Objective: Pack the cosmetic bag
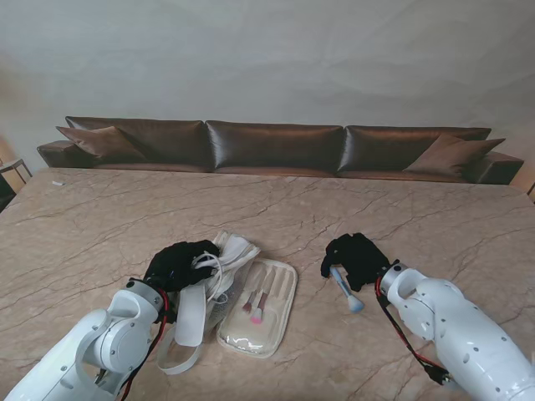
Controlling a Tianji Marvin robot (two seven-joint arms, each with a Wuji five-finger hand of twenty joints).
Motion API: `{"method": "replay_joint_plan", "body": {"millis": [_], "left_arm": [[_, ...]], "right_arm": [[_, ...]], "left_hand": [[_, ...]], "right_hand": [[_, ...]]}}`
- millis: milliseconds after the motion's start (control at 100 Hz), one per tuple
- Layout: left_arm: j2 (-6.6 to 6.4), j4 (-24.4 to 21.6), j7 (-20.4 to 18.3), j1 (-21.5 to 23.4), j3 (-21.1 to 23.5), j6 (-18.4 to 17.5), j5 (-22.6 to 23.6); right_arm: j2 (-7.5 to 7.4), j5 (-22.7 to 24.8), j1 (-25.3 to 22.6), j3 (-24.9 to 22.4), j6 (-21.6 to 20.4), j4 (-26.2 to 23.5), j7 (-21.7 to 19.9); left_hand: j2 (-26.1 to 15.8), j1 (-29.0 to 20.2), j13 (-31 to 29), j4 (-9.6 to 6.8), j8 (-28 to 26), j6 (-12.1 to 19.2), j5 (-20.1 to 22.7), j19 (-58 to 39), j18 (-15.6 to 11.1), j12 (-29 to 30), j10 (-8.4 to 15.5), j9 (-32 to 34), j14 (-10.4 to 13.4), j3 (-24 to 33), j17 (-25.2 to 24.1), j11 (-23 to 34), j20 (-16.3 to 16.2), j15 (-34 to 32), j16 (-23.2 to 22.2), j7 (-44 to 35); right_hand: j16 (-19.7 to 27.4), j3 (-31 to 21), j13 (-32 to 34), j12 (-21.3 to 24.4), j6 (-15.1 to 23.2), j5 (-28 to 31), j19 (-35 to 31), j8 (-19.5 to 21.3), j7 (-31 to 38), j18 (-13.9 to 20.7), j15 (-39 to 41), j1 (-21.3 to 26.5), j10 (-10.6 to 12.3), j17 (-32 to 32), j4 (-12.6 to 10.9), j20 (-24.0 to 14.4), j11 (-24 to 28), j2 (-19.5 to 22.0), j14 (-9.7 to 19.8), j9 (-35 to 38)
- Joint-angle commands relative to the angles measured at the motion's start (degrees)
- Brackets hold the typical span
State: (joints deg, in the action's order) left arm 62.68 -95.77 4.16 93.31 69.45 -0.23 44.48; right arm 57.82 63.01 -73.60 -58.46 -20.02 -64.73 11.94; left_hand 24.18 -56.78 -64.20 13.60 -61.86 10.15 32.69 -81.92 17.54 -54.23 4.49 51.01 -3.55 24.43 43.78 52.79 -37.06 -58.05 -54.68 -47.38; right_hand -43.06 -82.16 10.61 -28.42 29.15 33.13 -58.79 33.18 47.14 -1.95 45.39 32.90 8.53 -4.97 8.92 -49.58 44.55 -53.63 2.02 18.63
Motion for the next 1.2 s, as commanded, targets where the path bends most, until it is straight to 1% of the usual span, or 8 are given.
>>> {"method": "replay_joint_plan", "body": {"millis": [0, 240, 300, 360, 880, 930, 1110, 1190], "left_arm": [[0.15, -0.2, -0.4, 0.7, -0.1, 0.1, 0.0], [0.22, -0.3, -0.2, 0.7, -0.3, 0.8, 0.1], [0.22, -0.3, -0.2, 0.6, -0.3, 0.9, 0.0], [0.21, -0.2, -0.2, 0.6, -0.4, 0.8, -0.1], [0.12, -0.7, -0.7, 0.7, 0.1, 0.4, 0.0], [0.12, -0.7, -0.8, 0.7, 0.0, 0.4, 0.0], [0.08, -0.6, -1.1, 0.6, 0.0, 0.3, -0.2], [0.07, -0.7, -1.2, 0.7, 0.1, 0.4, -0.3]], "right_arm": [[-0.06, 1.1, 0.6, 1.0, -0.5, 1.5, 1.9], [-0.7, 3.6, 3.0, 5.4, 2.4, 4.5, 6.1], [-0.54, 3.3, 3.7, 6.6, 2.7, 5.5, 8.0], [-0.36, 2.9, 4.3, 7.7, 3.1, 6.3, 9.5], [-1.19, 5.2, 6.5, 12.0, 3.7, 5.4, 8.1], [-1.39, 5.7, 7.1, 13.3, 3.8, 5.9, 8.8], [-2.32, 7.4, 8.5, 16.6, 3.8, 6.1, 8.7], [-2.41, 7.3, 8.6, 17.0, 3.0, 6.1, 7.7]], "left_hand": [[-9.7, -9.2, -0.1, -3.73, -3.0, 6.7, 6.2, -1.1, 1.3, -0.1, 10.9, 0.2, 0.4, 6.2, 0.0, 0.4, -1.2, 0.0, -0.8, -17.8], [-9.6, -9.2, -0.1, -3.7, -2.8, 6.5, 6.2, -1.1, 1.4, -0.1, 10.8, 0.2, 0.2, 6.3, -0.1, 0.4, -1.1, 0.0, -0.8, -17.8], [-9.7, -9.2, 0.1, -3.71, -2.8, 6.5, 6.2, -1.0, 1.4, -0.1, 10.8, 0.2, 0.2, 6.3, -0.1, 0.4, -1.1, 0.1, -0.8, -17.8], [-9.6, -9.1, 0.0, -3.67, -2.8, 6.6, 6.2, -1.0, 1.4, -0.1, 10.9, 0.2, 0.2, 6.3, -0.1, 0.3, -1.1, 0.1, -0.8, -17.8], [-9.6, -9.1, 0.0, -3.67, -2.7, 6.6, 6.2, -1.0, 1.3, -0.1, 10.8, 0.2, 0.2, 6.5, -0.1, 0.4, -1.1, 0.1, -0.8, -17.9], [-9.6, -9.1, 0.0, -3.68, -2.7, 6.6, 6.2, -1.0, 1.3, -0.1, 10.9, 0.2, 0.2, 6.4, -0.1, 0.4, -1.1, 0.1, -0.8, -17.9], [-9.6, -9.2, 0.1, -3.72, -2.7, 6.5, 6.2, -1.0, 1.4, -0.2, 10.8, 0.2, 0.2, 6.4, -0.1, 0.4, -1.1, 0.1, -0.8, -17.9], [-9.6, -9.2, 0.1, -3.76, -2.7, 6.5, 6.2, -1.0, 1.5, -0.2, 10.8, 0.2, 0.2, 6.5, -0.2, 0.4, -1.1, 0.1, -0.8, -17.9]], "right_hand": [[0.3, -2.1, -2.3, 0.8, 2.1, 1.5, -0.2, -1.2, -0.4, 1.2, 0.4, -2.5, 0.2, 0.7, 0.7, 0.3, 1.3, -4.5, 2.3, -2.2], [0.5, 4.0, -3.4, 2.3, 1.7, 10.2, -1.3, -3.2, 0.4, 0.6, 0.6, -20.3, -0.7, 1.7, 4.7, -0.2, -0.3, -7.6, 1.5, 0.3], [-0.3, 6.5, -1.7, 2.0, 4.7, 14.3, -2.3, -10.6, 4.7, 0.3, 0.5, -20.5, -0.6, 0.8, 15.2, -1.5, -1.1, -7.0, 1.4, 3.8], [-0.6, 9.0, -0.2, 2.2, 8.0, 16.7, -3.0, -15.6, 9.9, 0.1, 0.6, -19.2, -0.4, 0.0, 18.3, -2.0, -1.6, -6.2, 1.3, 7.0], [-5.3, 4.4, 20.0, -6.8, 2.2, 24.7, -4.8, -23.5, 14.9, -2.2, 1.4, -8.9, 4.1, -5.3, 14.4, -3.4, -1.4, -3.6, 0.9, 34.7], [-6.5, 3.3, 22.3, -8.9, 3.0, 25.4, -6.0, -21.4, 15.5, -2.0, 2.6, -9.0, 4.8, -6.5, 14.0, -4.2, -1.3, -3.8, 1.0, 37.4], [-10.1, -1.9, 23.8, -14.6, 6.0, 25.0, -6.8, 7.2, 6.6, -0.7, 3.8, -13.1, 4.9, -6.7, 6.5, -6.2, -2.3, 5.7, 0.8, 39.2], [-11.0, -4.3, 23.3, -15.9, 6.2, 24.8, -7.0, 14.6, 4.0, 0.1, 4.6, -14.8, 5.4, -6.5, 6.4, -6.7, -1.3, 5.6, 1.2, 38.5]]}}
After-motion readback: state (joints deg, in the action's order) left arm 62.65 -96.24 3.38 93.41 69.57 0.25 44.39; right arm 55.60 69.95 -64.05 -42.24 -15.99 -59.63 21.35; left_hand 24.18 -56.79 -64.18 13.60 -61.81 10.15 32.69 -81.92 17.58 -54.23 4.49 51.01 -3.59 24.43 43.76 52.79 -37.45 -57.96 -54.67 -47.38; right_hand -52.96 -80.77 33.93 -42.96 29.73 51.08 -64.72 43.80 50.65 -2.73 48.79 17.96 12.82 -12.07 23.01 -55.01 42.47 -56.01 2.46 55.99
